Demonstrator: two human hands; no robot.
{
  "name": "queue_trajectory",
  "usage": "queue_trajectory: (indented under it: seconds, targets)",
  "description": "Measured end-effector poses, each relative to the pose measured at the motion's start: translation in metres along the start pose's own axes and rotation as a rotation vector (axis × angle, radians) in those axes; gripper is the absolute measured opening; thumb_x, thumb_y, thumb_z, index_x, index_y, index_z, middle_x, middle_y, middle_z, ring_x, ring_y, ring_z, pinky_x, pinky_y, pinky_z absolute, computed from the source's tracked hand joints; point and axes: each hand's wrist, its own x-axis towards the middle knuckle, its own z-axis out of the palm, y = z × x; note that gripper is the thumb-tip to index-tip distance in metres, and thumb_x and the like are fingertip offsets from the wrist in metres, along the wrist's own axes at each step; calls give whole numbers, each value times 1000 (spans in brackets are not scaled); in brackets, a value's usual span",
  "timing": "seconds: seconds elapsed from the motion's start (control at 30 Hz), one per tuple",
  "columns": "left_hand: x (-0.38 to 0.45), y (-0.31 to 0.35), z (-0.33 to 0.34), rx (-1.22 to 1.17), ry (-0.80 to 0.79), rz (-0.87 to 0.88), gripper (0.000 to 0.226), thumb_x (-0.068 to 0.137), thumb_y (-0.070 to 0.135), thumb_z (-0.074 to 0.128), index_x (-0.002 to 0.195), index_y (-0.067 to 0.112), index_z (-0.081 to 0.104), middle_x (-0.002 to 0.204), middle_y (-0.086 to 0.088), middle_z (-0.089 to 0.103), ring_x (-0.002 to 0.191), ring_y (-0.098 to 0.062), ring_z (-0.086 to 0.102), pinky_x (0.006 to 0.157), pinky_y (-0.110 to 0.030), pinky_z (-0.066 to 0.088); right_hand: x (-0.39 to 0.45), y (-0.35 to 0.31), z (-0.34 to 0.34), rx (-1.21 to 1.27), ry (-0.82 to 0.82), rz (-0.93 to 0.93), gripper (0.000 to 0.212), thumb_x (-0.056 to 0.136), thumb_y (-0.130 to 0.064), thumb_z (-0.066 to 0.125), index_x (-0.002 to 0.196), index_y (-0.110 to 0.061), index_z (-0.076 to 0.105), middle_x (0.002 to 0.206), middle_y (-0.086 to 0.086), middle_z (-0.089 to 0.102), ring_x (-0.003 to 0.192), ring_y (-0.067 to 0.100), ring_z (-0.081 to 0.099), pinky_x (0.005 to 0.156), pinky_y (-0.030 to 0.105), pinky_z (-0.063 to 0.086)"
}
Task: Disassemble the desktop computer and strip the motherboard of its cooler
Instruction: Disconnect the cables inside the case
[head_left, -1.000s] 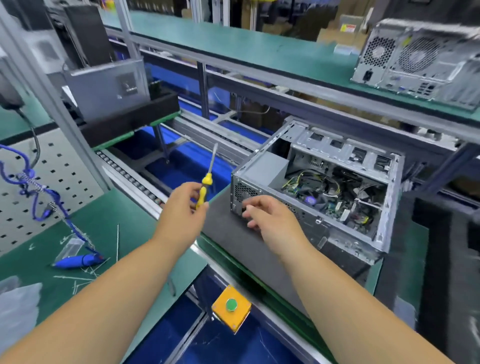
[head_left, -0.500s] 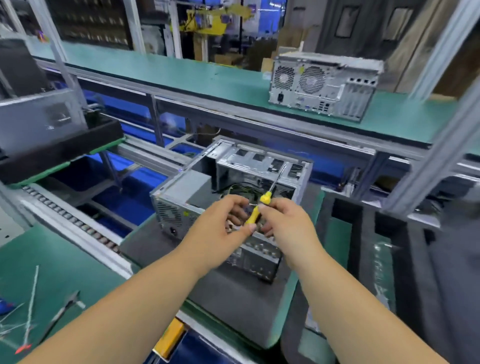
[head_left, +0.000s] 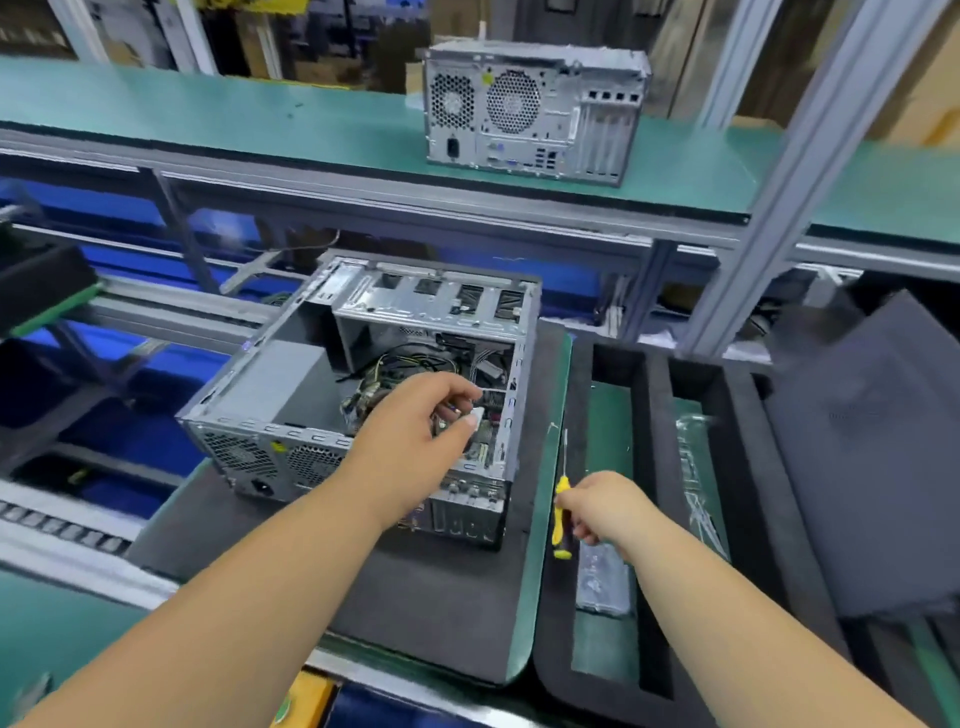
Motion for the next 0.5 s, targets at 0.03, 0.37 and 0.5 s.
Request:
queue_trajectory:
  seconds: [0.03,0.37,0.5]
  targets:
    - [3,-3,-3,-1,-10,7,22,89,20,63,105,36,63,97,21,56,88,1,55,73,-6,40,4,0,7,-18,-15,36,17,89,-12,55,75,-2,58,66,14,61,51,22,53,51,24,44]
    - [27,-40,-33,-43,-134,26,21,88,23,62,98,41,64,95,21,58,89,-2,58,76,-14,44,19,-16,47,-206,30,216,32,89,-16,53,59,-7,57,73,13,66,64,28,61,79,34,57]
    - [36,-52,-44,-58,-145,47,19,89,24,62,98,40,64,95,24,57,85,-1,57,75,-21,49,17,-17,51,-252,19,237,22,87,-16,55,66,-10,56,77,13,66,71,28,64,79,35,56]
